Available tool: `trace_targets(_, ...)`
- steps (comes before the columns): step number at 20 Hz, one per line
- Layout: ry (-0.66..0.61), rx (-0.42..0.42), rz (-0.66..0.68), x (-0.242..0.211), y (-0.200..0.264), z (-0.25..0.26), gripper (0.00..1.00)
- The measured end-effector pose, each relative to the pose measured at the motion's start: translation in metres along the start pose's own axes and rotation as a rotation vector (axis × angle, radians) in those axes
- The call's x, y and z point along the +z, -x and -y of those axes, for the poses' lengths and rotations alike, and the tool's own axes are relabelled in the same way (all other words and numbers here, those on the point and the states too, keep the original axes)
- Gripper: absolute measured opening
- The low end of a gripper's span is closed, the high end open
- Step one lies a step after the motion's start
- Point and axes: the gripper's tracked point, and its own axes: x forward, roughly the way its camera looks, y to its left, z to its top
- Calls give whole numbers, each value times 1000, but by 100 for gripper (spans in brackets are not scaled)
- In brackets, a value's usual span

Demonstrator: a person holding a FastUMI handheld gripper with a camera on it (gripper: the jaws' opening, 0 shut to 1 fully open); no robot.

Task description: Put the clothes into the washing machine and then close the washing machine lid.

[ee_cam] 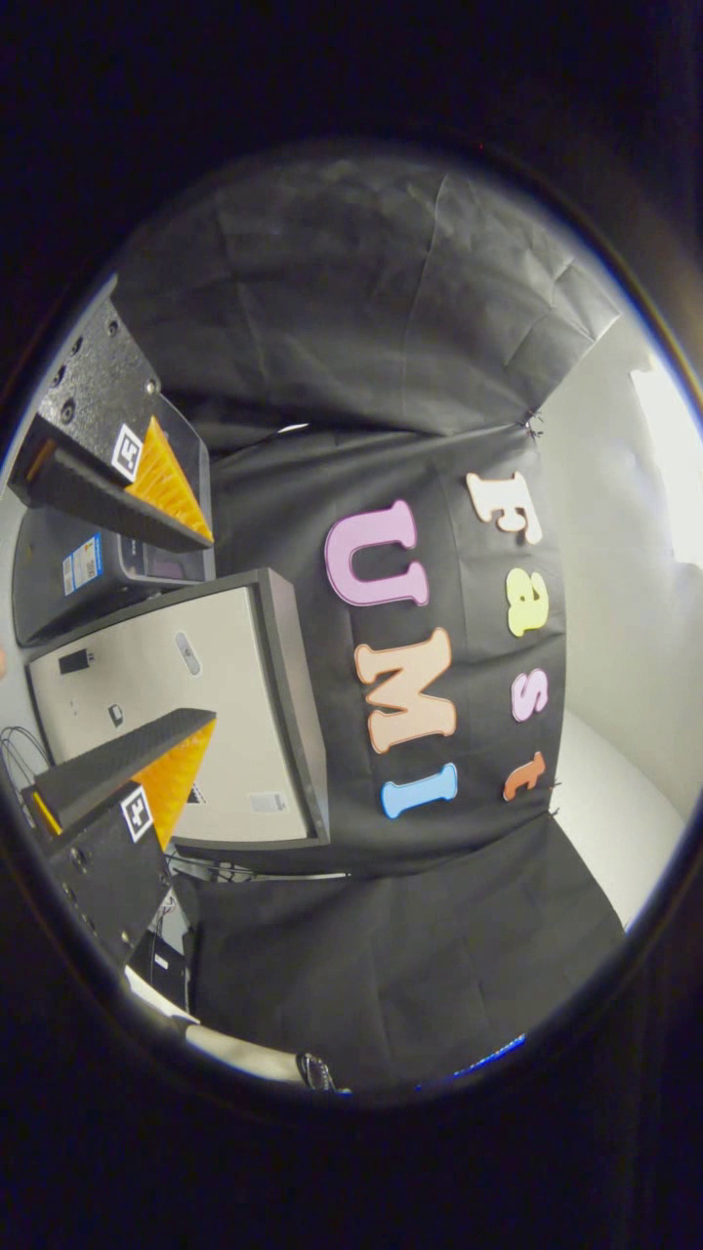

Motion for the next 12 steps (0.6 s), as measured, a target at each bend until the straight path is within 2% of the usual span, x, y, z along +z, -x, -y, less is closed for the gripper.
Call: trace_targets(12,-25,30,-31,-10,-6,-10,97)
